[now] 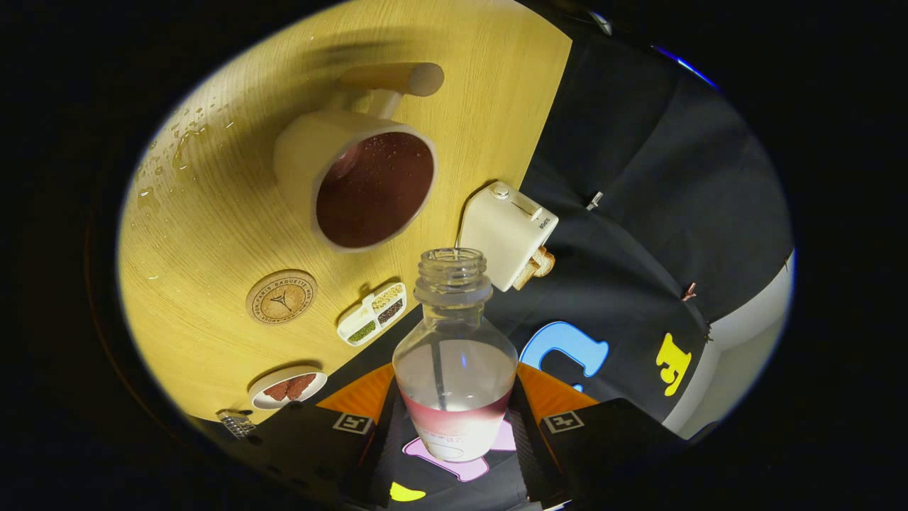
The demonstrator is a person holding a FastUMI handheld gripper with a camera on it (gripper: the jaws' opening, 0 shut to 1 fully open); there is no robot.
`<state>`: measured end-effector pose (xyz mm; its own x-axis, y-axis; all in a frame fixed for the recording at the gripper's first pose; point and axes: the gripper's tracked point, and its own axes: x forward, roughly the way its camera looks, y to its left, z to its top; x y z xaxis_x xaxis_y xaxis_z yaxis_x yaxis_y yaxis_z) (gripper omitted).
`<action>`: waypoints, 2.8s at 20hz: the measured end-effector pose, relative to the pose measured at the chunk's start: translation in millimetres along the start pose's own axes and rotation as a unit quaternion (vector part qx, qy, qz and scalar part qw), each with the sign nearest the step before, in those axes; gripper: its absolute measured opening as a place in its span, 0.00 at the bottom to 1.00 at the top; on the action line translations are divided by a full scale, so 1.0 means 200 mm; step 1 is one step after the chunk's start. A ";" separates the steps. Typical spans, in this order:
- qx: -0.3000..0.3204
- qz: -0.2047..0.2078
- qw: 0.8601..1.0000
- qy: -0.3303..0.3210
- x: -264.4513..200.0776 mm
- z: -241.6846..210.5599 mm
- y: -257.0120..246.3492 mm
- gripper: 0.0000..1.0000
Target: Take the bottle from table, then pour the juice into the cup, finally place the bottle on the coaster
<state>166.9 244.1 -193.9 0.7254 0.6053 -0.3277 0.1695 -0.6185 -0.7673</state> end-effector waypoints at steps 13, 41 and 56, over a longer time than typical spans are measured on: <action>0.270 -0.014 0.962 0.031 -0.17 -0.07 0.09 0.72; 0.896 -0.036 0.426 0.119 -0.06 -0.47 0.41 0.72; 0.911 -0.083 0.394 0.091 0.28 -0.31 0.58 0.72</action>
<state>268.7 175.9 -267.3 0.8689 0.4139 -0.2715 -0.4156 0.9079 0.0539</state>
